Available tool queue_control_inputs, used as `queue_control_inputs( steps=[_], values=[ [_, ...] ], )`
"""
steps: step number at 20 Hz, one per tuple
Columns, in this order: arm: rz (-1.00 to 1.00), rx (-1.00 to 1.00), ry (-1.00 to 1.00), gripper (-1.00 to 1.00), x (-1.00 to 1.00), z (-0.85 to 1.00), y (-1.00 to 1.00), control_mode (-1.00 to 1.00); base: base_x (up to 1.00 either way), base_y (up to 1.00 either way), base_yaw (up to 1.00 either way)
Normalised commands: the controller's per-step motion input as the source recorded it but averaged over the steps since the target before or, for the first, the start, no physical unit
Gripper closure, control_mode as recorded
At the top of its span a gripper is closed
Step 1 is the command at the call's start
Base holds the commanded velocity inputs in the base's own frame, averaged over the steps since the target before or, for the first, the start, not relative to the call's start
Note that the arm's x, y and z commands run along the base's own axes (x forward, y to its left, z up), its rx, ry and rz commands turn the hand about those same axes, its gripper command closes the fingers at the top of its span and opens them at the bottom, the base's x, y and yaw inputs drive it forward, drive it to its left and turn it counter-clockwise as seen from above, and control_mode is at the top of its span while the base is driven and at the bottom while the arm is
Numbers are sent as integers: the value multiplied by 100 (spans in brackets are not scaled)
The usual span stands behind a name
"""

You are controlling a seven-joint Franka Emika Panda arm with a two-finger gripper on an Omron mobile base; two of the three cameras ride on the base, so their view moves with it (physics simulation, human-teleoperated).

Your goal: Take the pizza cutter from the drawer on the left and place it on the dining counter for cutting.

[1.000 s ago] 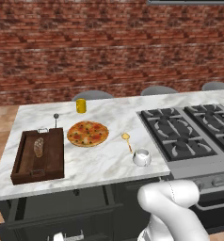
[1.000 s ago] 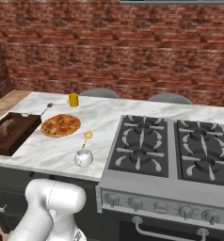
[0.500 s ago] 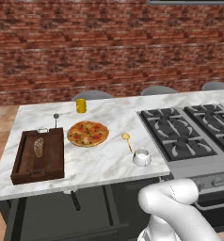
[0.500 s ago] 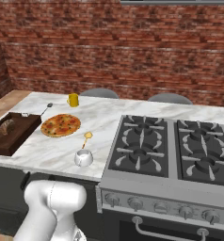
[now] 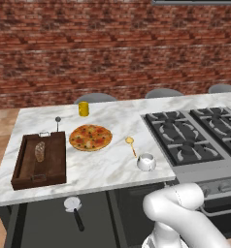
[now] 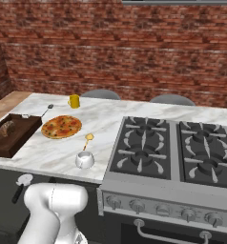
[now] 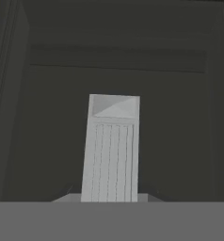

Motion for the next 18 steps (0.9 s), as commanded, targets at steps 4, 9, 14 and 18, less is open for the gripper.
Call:
queue_control_inputs(
  steps=[4,9,14,18],
  values=[
    [0,0,0,100,-63,0,0,-100,0,0,0],
    [0,0,0,100,-61,0,0,-100,0,0,0],
    [0,0,0,100,-56,0,0,-100,0,0,0],
    [0,0,0,100,-45,0,0,-100,0,0,0]
  ],
)
